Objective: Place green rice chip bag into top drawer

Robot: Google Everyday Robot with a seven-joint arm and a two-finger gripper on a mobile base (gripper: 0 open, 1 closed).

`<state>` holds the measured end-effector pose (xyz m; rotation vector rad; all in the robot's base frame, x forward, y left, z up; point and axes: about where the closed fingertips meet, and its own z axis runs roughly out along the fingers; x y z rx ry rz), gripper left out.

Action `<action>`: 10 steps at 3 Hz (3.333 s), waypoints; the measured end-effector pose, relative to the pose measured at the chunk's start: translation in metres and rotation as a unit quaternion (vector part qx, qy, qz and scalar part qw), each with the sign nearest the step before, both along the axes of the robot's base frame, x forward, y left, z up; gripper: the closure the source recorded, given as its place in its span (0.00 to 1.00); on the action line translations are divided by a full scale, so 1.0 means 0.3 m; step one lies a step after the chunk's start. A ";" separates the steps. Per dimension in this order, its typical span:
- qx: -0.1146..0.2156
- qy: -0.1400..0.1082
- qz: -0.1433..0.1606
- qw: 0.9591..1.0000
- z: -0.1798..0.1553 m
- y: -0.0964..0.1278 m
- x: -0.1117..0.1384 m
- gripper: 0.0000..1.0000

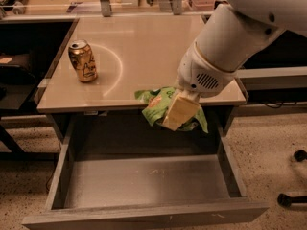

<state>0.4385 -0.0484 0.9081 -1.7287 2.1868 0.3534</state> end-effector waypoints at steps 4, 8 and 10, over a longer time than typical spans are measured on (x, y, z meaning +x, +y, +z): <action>0.002 0.116 -0.036 0.993 -0.338 0.021 -0.229 1.00; 0.086 0.087 -0.035 0.992 -0.518 0.190 -0.104 1.00; 0.123 0.093 -0.039 0.987 -0.679 0.273 -0.028 1.00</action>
Offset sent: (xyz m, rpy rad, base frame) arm -0.0845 -0.0045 -0.0613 -0.0083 0.2464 -0.0808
